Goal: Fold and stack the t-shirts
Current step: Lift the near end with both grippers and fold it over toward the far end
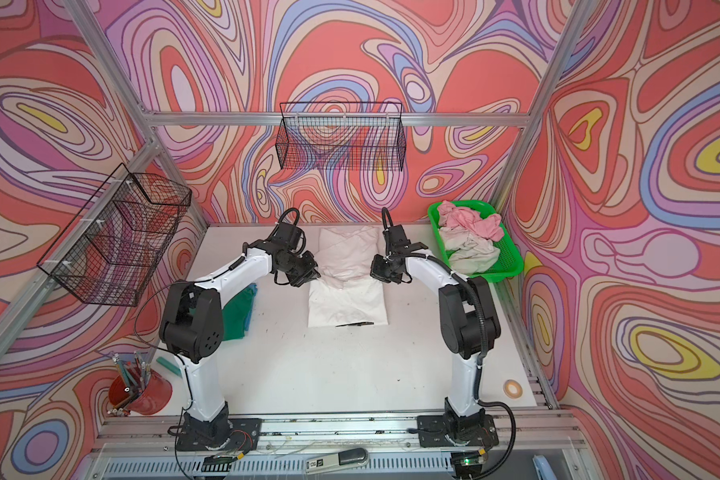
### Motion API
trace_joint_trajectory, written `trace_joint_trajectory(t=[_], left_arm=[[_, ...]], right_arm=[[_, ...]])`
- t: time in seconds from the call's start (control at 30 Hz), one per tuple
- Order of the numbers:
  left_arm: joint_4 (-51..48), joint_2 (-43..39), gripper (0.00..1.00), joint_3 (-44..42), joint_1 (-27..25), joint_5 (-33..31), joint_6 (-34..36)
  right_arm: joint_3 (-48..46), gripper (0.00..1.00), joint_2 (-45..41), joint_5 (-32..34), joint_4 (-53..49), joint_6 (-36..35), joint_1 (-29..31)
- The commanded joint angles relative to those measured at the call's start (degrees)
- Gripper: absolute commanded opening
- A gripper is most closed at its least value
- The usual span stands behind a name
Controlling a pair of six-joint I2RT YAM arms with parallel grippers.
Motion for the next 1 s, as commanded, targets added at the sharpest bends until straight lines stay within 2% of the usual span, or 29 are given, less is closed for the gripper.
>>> trace_joint_trajectory(t=[0.0,0.27,0.67,0.97], left_arm=[[-0.29,3.40,0.00,2.56,0.55,1.48,0.90],[0.82,7.75,0.00,5.75,0.85,4.42,-0.14],[-1.10,11.08,0.00,9.44,1.38,4.13,0.02],[-0.28,11.01,0.37,8.39,2.26,4.09,-0.87]], right_arm=[[2.31,0.00,1.87,-0.48,0.61,-0.88,-0.27],[3.79,0.00,3.18,-0.02,1.01,-1.18,-0.62],[5.34,0.00,5.55,-0.93,1.10,-1.88,-1.77],[6.35,0.00,7.77,-1.28,0.54,-2.27,-2.09]])
